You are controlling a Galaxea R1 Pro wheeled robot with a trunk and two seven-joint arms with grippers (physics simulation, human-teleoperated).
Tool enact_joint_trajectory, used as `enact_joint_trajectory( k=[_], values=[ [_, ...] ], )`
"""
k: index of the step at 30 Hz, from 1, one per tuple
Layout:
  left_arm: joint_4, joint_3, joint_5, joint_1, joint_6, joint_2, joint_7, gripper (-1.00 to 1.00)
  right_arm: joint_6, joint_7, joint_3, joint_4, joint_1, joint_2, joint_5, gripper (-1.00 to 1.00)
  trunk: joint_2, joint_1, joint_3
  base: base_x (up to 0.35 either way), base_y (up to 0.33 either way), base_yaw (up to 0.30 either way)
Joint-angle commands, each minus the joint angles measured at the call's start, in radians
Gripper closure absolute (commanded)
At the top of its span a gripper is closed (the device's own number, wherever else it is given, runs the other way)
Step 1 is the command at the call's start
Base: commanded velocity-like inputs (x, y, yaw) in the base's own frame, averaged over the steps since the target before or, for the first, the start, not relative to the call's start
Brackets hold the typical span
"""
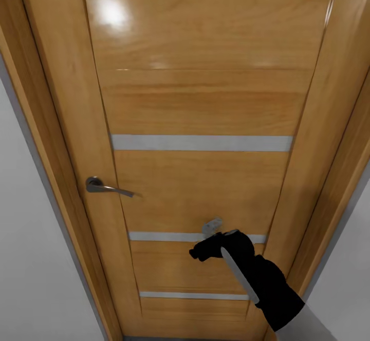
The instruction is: Move the two storage containers from the living room to the garage. In the garage, place one container on the floor and stack the other container on top of it (either order is fine).
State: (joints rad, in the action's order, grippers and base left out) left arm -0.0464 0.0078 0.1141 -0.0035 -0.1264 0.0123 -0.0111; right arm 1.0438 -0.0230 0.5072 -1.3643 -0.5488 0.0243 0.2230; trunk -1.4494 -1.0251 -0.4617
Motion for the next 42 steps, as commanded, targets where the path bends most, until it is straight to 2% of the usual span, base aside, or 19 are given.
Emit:
enact_joint_trajectory(
  k=[1,4,6,17,22,24,28,30,36,42],
  values=[
    [0.000,0.000,0.009,0.000,-0.002,0.000,-0.001,-1.00,-0.052,0.002,0.001,-0.028,-0.002,0.001,-0.039,-1.00,-0.001,0.000,-0.001,0.000,0.000,0.000],
    [0.000,0.000,0.009,-0.001,-0.002,0.000,-0.001,-1.00,-0.009,0.009,0.005,-0.077,-0.002,-0.003,-0.039,-1.00,-0.001,0.000,-0.001,0.000,0.000,0.000],
    [0.000,0.000,0.009,0.000,-0.002,0.000,-0.001,-1.00,0.003,0.042,0.005,-0.110,-0.002,-0.027,-0.043,-1.00,-0.001,0.000,-0.001,0.000,0.000,0.000],
    [-0.001,0.000,0.009,-0.001,-0.002,0.000,-0.001,-1.00,0.003,0.156,0.009,-0.113,-0.003,-0.098,-0.048,-1.00,-0.001,0.000,-0.001,0.000,0.000,0.000],
    [-0.001,0.000,0.009,0.000,-0.002,0.000,-0.001,-1.00,0.003,0.198,0.010,-0.105,-0.003,-0.111,-0.052,-1.00,-0.001,0.000,-0.001,0.000,0.000,0.000],
    [-0.001,0.000,0.009,0.000,-0.002,0.000,-0.001,-1.00,0.003,0.213,0.010,-0.096,-0.003,-0.123,-0.064,-1.00,-0.001,0.000,-0.001,0.000,0.000,0.000],
    [-0.001,0.000,0.009,0.000,-0.002,0.000,-0.001,-1.00,0.003,0.231,0.010,-0.046,-0.013,-0.151,-0.104,-1.00,-0.001,0.000,-0.001,0.000,0.000,0.000],
    [-0.001,0.000,0.009,-0.001,-0.002,0.000,-0.001,-1.00,0.003,0.235,0.010,0.035,-0.052,-0.158,-0.121,-1.00,-0.001,0.000,-0.001,0.000,0.000,0.000],
    [-0.001,0.000,0.009,0.000,-0.002,0.000,-0.001,-1.00,-0.102,0.236,0.010,0.248,-0.131,-0.168,-0.128,-1.00,-0.001,0.000,-0.001,0.000,0.000,0.000],
    [-0.001,0.000,0.009,0.000,-0.002,0.000,-0.001,-1.00,-0.130,0.236,0.010,0.278,-0.141,-0.175,-0.131,-1.00,-0.001,0.000,-0.001,0.000,0.000,0.000]
  ],
)
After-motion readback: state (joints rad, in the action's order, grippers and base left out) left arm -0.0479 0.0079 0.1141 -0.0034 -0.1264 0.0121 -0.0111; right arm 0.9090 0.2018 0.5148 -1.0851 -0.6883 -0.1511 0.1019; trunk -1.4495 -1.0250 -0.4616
